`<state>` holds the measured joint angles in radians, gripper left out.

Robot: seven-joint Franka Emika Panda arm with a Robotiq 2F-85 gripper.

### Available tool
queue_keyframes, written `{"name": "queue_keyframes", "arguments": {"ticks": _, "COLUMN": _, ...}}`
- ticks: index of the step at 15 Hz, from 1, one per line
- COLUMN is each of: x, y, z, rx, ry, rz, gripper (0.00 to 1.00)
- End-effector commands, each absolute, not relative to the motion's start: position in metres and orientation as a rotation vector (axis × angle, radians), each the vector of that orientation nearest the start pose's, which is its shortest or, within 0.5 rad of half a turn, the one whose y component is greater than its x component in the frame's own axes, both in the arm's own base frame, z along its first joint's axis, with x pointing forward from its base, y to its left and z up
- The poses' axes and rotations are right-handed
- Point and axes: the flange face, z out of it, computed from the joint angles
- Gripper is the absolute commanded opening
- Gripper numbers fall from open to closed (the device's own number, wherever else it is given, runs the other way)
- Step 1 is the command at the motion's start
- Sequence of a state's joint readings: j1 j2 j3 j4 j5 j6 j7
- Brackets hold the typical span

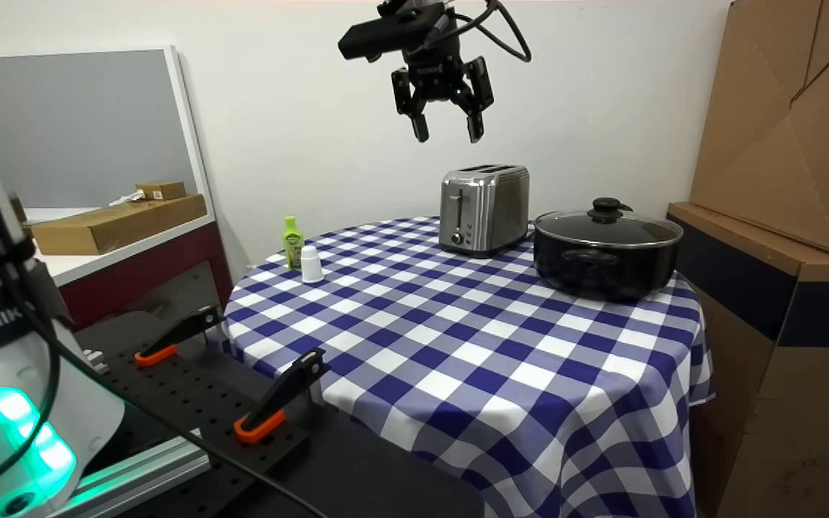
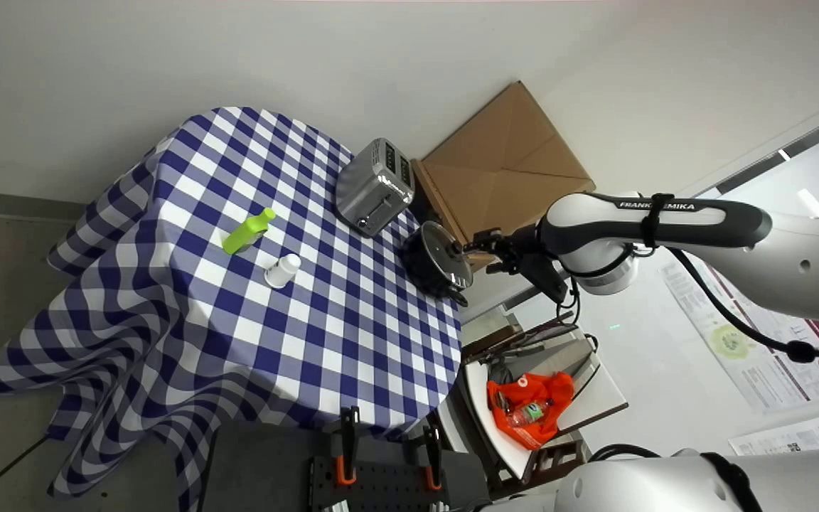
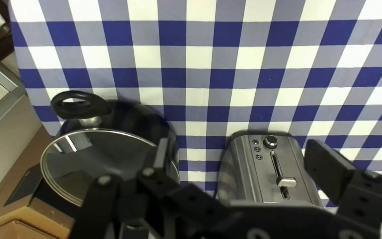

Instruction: Push the button down on the toaster.

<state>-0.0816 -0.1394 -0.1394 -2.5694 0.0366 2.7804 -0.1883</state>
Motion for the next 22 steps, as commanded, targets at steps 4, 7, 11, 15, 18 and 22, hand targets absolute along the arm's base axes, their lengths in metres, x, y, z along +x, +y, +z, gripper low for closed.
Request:
{"name": "queue_keyframes", "arguments": {"ticks": 4, "x": 0.517, "y": -0.089, "z": 0.336, "rx": -3.119, "ry": 0.019, "rz": -0.641, "gripper": 1.0}}
{"name": "queue_keyframes", "arguments": {"ticks": 7, "x": 0.544, "y": -0.076, "z": 0.325, "rx": -3.118, "ry": -0.016, "rz": -0.66, "gripper": 1.0}}
{"name": "queue_keyframes", "arguments": {"ticks": 11, "x": 0.571, "y": -0.055, "z": 0.31, "rx": -3.114, "ry": -0.072, "rz": -0.645, "gripper": 1.0}}
{"name": "queue_keyframes", "arguments": {"ticks": 15, "x": 0.593, "y": -0.039, "z": 0.297, "rx": -3.112, "ry": -0.094, "rz": -0.643, "gripper": 0.67}}
{"name": "queue_keyframes", "arguments": {"ticks": 18, "x": 0.606, "y": -0.034, "z": 0.29, "rx": -3.118, "ry": -0.113, "rz": -0.647, "gripper": 0.44}}
{"name": "queue_keyframes", "arguments": {"ticks": 22, "x": 0.622, "y": -0.028, "z": 0.284, "rx": -3.129, "ry": -0.134, "rz": -0.66, "gripper": 0.13}}
